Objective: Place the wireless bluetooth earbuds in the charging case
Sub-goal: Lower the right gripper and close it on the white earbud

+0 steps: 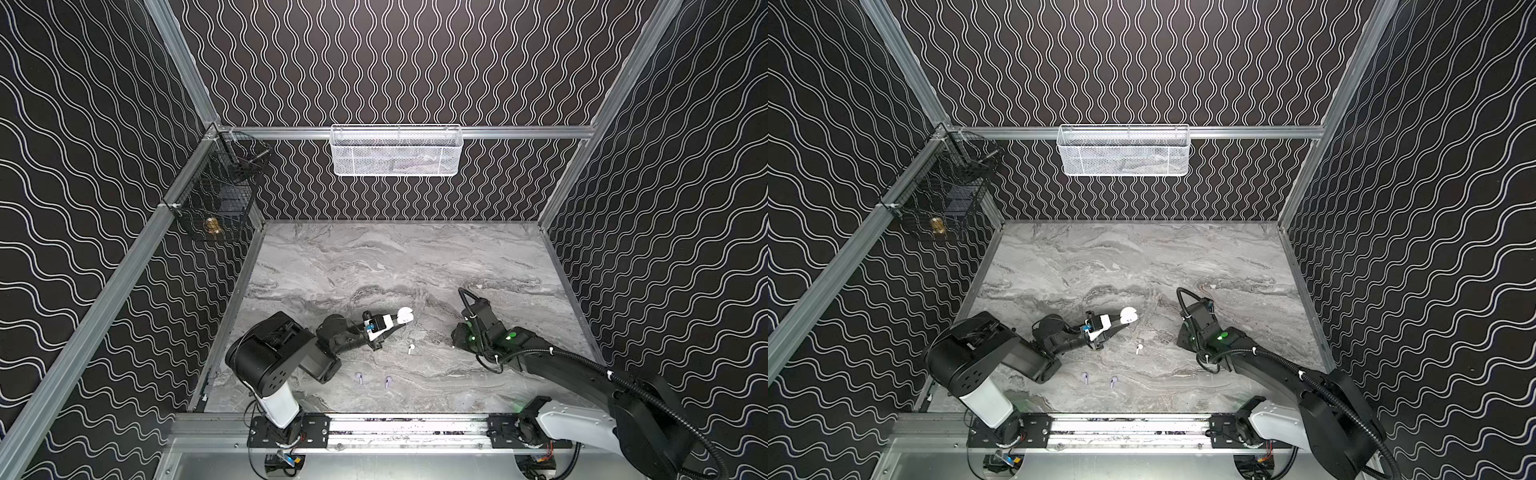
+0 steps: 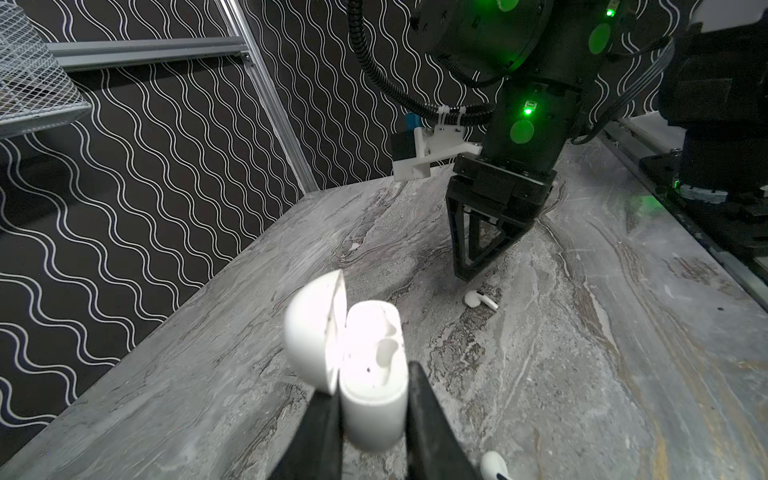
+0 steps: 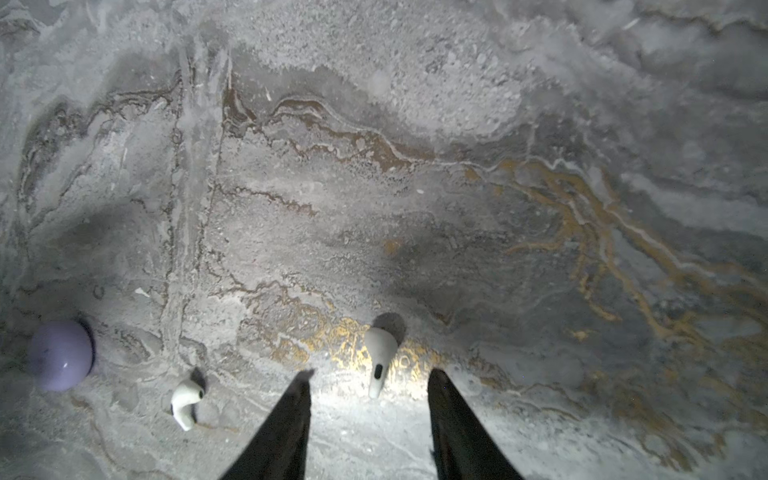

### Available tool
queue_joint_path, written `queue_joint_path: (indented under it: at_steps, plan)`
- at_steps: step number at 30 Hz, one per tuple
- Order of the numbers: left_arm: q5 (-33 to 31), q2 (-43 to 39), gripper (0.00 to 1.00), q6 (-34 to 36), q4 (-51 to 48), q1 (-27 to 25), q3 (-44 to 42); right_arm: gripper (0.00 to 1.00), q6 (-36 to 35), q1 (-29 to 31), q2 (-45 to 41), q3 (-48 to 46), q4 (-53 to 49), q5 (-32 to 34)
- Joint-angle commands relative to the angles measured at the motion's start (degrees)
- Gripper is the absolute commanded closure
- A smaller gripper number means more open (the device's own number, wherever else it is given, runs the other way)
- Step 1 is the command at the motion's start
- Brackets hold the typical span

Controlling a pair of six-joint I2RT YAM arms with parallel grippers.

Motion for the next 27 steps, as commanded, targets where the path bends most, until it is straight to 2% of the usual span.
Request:
queue_joint_path:
  at_steps: [1,9,14,20,27]
  plan:
    - [0.38,0.35,0.82,0.39,2.04,-0.04,0.20,0.52,-0.26,0.08,0.80,0.61,-0.78,0.95]
    - [0.14,0.57,0.82,0.47,2.05,-0.04,0.36,0.55,-0.83,0.33,2.14,1.23,0.55,0.78]
    - [-0.93,0.71,0.82,0.25,2.02,0.00,0.52,0.56,-1.53,5.22,0.43,2.44,3.13,1.79]
    - [-1.73,0.73,0.82,0.19,2.01,0.00,0.63,0.58,-1.03,11.36,8.00,8.32,2.83,3.97]
    - [-2.17,0.66,0.82,0.04,2.01,0.09,0.63,0.59,-0.64,13.43,13.88,11.05,6.40,2.01]
